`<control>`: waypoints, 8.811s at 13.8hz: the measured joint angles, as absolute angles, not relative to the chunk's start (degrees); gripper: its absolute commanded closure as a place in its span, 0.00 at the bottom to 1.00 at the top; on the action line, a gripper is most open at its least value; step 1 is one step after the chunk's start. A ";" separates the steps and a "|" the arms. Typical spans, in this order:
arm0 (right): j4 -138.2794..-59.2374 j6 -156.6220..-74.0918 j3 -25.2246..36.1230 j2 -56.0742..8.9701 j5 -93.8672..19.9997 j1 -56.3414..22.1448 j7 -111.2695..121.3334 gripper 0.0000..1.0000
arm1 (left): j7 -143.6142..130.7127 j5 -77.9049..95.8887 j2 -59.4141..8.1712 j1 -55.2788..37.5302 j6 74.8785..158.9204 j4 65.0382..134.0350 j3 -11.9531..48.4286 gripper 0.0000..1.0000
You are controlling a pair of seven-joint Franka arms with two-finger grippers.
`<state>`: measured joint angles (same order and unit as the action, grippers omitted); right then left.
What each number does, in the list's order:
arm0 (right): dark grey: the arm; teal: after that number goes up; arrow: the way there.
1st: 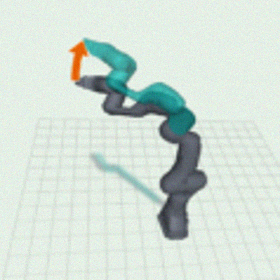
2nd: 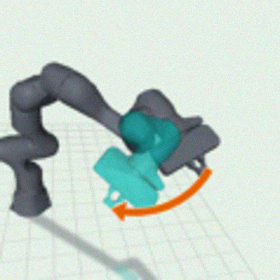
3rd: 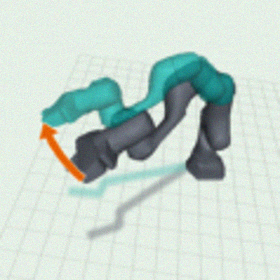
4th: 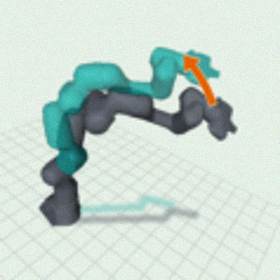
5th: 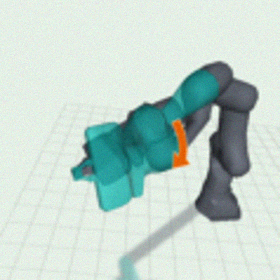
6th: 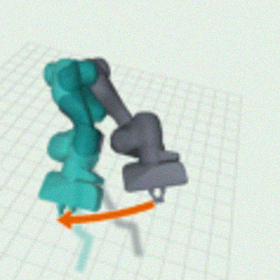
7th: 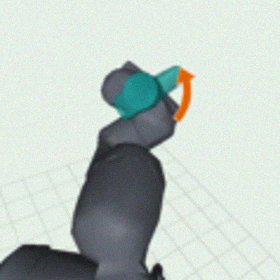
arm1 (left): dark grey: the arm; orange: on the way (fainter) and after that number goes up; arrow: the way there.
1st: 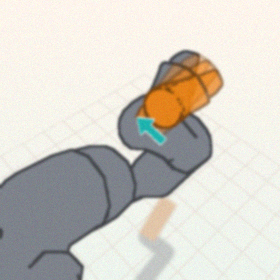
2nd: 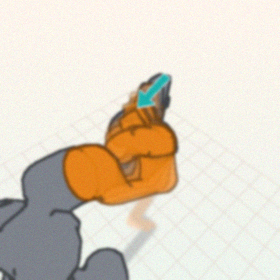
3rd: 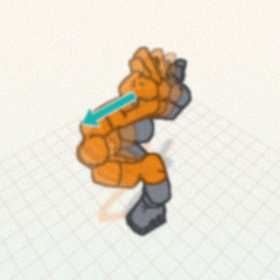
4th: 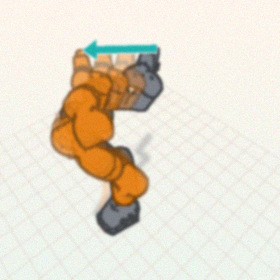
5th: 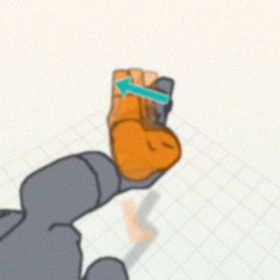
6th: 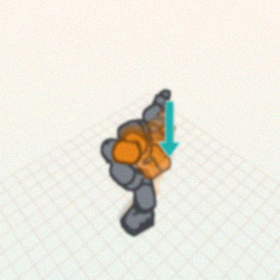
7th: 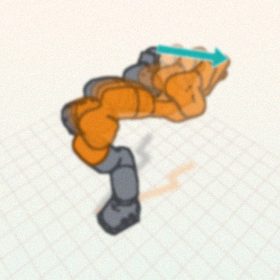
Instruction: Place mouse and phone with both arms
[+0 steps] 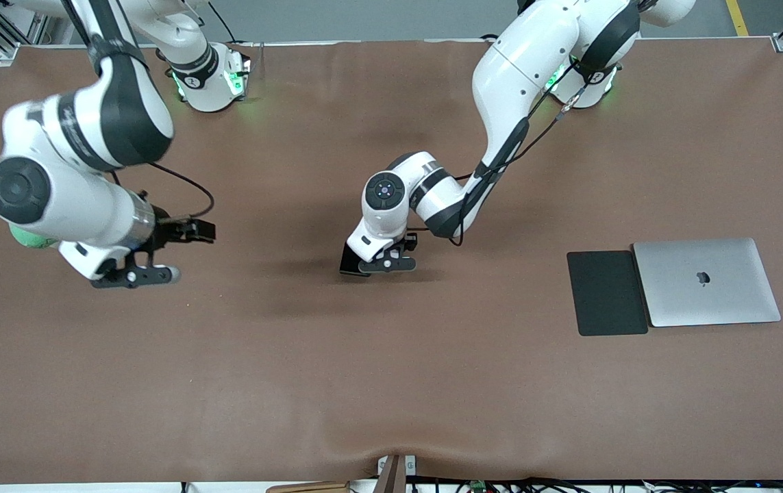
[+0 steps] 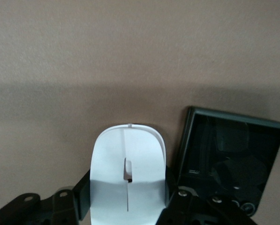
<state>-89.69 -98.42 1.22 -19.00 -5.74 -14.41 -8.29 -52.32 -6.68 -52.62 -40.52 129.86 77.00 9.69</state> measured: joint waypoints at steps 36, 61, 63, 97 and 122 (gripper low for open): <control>-91.37 -135.10 1.39 -43.82 -6.94 -38.88 -37.55 0.00 | -12.23 -10.32 -36.70 4.60 133.77 102.95 8.87 0.50; -90.54 -121.87 8.74 -33.88 -6.76 -32.00 -33.89 1.00 | -12.43 -6.36 -6.34 4.39 94.07 81.01 10.44 0.00; -93.12 -121.64 8.97 -31.39 -6.75 -27.09 -26.43 1.00 | -12.29 -5.18 -4.52 4.23 91.65 81.23 10.30 0.00; -111.55 -125.30 10.17 -25.00 -1.00 4.06 15.34 0.00 | -11.02 -1.57 2.39 -2.68 84.16 86.47 3.59 0.00; -87.26 -83.70 8.99 -0.53 -1.78 -6.62 -2.50 0.00 | -11.02 -1.57 2.68 -1.54 83.35 86.02 3.27 0.00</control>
<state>-87.26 -83.70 8.99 -0.53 -1.78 -6.62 -2.50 -11.02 -1.57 2.68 -1.54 83.35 86.02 3.27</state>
